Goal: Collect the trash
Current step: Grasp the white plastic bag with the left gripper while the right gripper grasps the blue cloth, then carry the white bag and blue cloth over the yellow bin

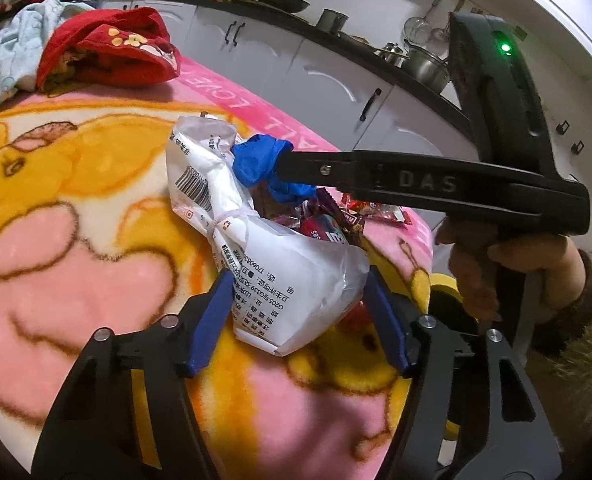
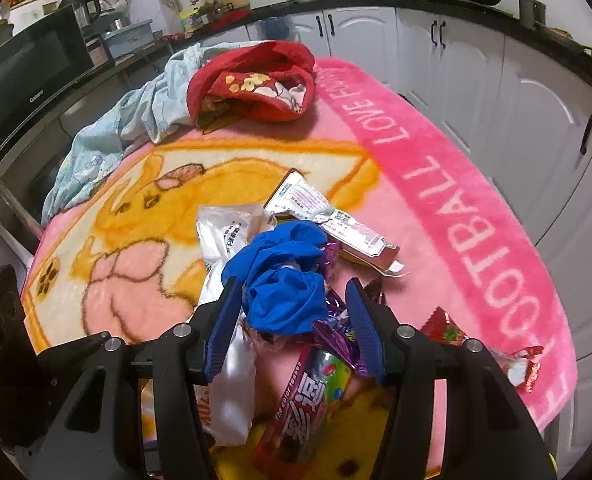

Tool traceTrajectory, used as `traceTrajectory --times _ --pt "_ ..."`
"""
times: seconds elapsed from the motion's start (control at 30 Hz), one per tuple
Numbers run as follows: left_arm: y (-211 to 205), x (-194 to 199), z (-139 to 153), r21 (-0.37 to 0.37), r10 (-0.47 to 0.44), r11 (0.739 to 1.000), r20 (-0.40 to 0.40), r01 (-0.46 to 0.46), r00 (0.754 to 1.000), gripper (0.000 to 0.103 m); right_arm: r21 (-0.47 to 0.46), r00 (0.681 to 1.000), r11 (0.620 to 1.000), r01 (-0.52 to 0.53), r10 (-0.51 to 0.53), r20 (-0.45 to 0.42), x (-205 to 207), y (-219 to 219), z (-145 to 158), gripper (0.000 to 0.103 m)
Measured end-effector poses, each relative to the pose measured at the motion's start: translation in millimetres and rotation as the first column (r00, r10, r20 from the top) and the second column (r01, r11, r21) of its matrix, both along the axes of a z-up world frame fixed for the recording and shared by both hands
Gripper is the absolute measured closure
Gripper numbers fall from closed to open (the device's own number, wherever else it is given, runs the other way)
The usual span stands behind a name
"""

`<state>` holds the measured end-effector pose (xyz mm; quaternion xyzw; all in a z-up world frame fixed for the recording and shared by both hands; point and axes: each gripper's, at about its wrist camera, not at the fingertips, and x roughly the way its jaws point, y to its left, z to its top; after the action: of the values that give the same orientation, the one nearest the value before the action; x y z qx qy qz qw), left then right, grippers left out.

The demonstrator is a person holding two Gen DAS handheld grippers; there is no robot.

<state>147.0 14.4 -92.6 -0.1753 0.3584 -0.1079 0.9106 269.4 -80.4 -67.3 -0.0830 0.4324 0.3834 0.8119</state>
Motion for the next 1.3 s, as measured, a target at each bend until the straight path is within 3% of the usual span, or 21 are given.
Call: traceTrajectory --times 0.17,0.37,0.93,1.3 --pt "3 -1 -2 -0.002 0.008 1.0 -0.012 -0.008 1.0 0.064 0.003 1.0 1.0 -0.024 0.024 -0.006 -3 1 -2 0.085" --pt "11 -5 -3 -0.015 0.018 1.0 -0.011 -0.018 1.0 0.072 0.017 1.0 1.0 -0.015 0.015 0.016 -11 -3 1 0.097" --pt "26 -36 23 -0.006 0.059 0.998 0.05 -0.059 0.997 0.075 0.09 0.995 0.996 0.022 -0.03 0.092 -53 -41 38 0.098" --pt "2 -40 54 0.024 0.015 1.0 0.118 -0.018 0.993 0.075 0.101 0.98 0.991 0.086 -0.102 0.172 -86 -90 60 0.098"
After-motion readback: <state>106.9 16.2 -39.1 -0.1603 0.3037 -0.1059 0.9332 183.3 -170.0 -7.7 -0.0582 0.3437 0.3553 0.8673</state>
